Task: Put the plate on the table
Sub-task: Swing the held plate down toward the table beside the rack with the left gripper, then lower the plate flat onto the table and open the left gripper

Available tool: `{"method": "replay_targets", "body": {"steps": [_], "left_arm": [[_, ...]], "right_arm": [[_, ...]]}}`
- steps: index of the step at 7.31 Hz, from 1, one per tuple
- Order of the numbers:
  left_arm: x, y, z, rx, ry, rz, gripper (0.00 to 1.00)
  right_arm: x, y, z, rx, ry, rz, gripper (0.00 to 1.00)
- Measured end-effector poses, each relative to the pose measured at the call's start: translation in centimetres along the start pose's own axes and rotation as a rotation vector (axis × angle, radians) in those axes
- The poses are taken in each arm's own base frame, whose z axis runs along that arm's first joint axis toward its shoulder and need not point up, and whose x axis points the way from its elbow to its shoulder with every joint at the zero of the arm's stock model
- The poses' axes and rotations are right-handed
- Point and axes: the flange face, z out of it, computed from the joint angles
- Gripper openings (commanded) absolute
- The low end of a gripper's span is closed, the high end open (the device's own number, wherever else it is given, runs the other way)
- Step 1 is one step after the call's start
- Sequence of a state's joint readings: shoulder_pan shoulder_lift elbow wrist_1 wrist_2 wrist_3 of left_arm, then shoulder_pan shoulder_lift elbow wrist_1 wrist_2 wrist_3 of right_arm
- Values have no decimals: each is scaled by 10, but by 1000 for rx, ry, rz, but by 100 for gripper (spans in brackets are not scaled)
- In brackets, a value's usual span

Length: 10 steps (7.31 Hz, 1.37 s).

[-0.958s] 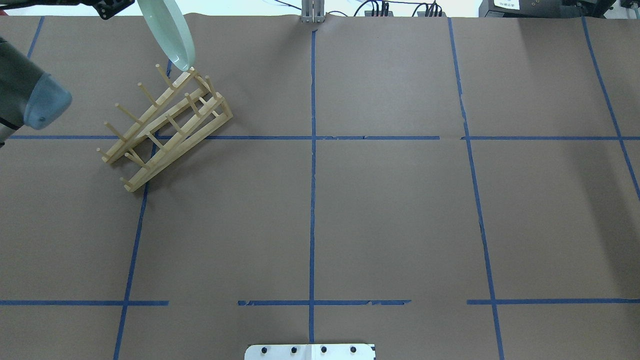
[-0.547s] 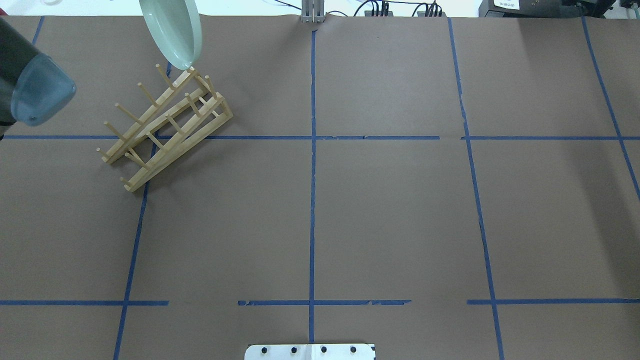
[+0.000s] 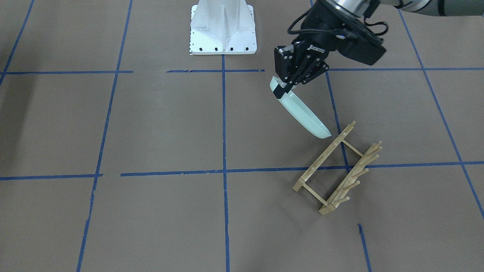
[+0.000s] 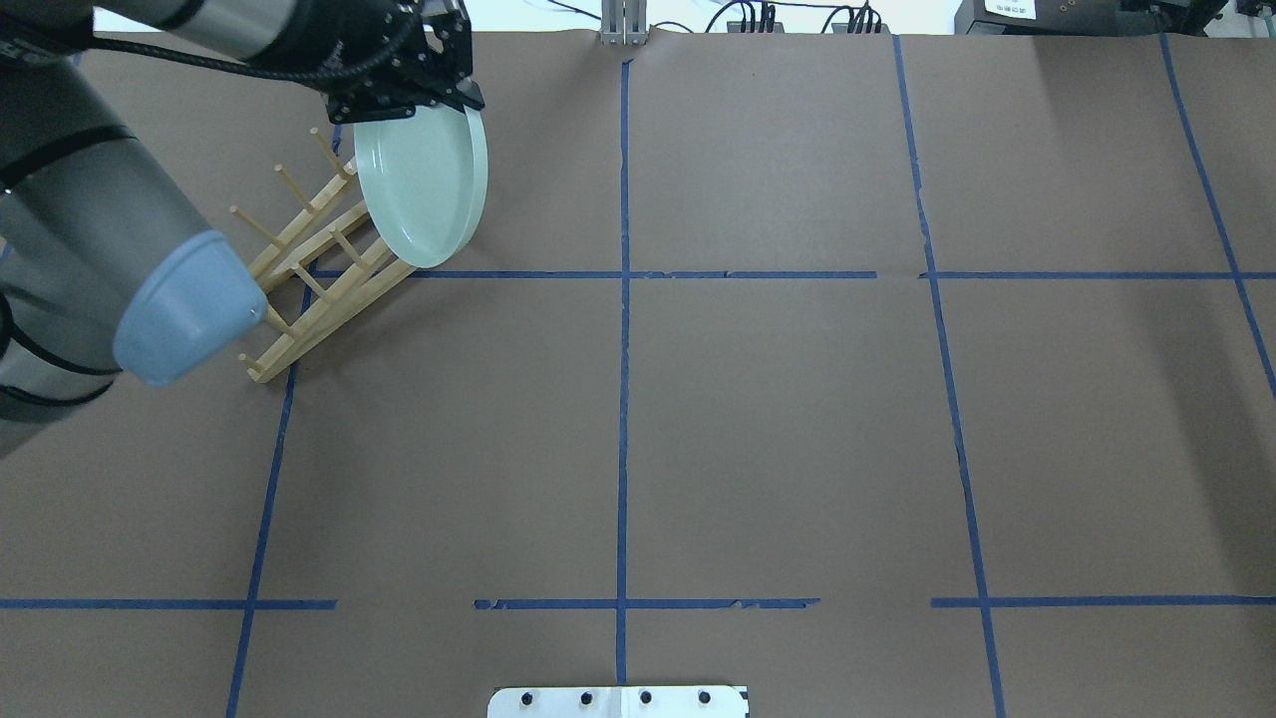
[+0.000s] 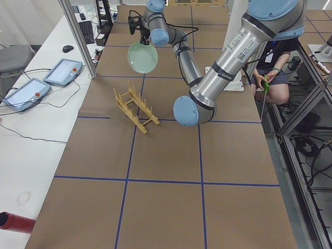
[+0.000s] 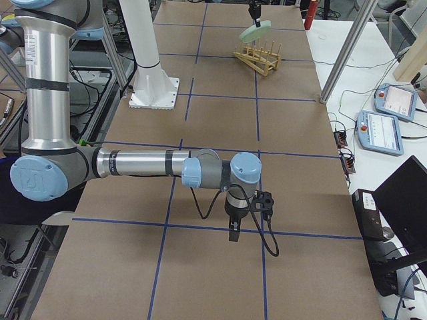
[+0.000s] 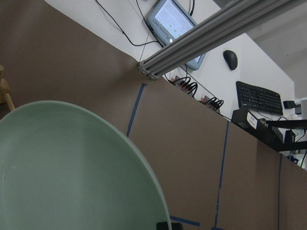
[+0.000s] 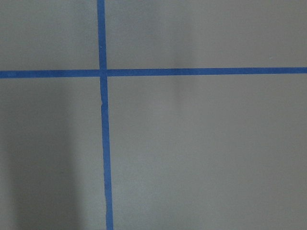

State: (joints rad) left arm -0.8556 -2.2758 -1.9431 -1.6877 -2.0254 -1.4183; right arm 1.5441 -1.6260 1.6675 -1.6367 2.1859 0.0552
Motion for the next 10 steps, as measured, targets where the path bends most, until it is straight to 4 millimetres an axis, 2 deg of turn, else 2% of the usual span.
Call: {"method": "replay_targets", "body": {"steps": [2, 4, 5, 7, 8, 10], "left_arm": [[12, 56, 55, 1, -209, 279, 0], [10, 88, 96, -38, -344, 512, 0], [3, 103, 123, -54, -404, 609, 0], [-17, 156, 186, -66, -535, 796, 0], [-27, 177, 205, -80, -571, 839, 0], [-48, 222, 229, -134, -597, 885, 0]], "right_arm": [[0, 0, 0, 0, 0, 0, 100], [0, 0, 0, 0, 0, 0, 100], [0, 0, 0, 0, 0, 0, 100], [0, 0, 0, 0, 0, 0, 100], [0, 0, 0, 0, 0, 0, 100], [0, 0, 0, -1, 0, 0, 100]]}}
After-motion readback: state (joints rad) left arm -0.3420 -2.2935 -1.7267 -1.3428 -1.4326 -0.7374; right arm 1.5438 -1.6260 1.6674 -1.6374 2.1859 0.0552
